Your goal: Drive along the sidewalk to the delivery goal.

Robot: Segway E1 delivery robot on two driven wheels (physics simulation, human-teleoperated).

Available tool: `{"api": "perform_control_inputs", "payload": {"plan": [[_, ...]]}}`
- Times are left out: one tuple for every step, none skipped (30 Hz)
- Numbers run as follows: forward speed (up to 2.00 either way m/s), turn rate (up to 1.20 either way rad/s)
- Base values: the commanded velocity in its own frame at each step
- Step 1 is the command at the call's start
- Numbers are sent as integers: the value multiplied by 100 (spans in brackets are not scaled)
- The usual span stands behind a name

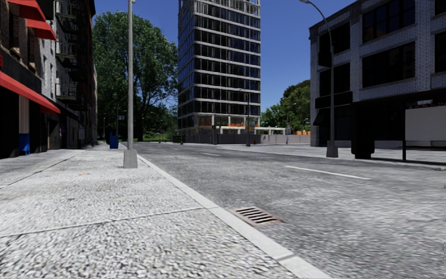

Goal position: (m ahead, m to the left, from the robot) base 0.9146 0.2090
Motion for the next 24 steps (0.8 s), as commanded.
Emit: {"api": "perform_control_inputs", "payload": {"plan": [[152, 35], [152, 37], [152, 37], [152, 38], [152, 38], [154, 38], [154, 38], [154, 38], [154, 38], [146, 38], [130, 38], [122, 39], [122, 39], [110, 37], [99, 19], [86, 10], [59, 0], [59, 0], [30, 0], [14, 0], [0, 0], [0, 0], [0, 0], [0, 0]]}}
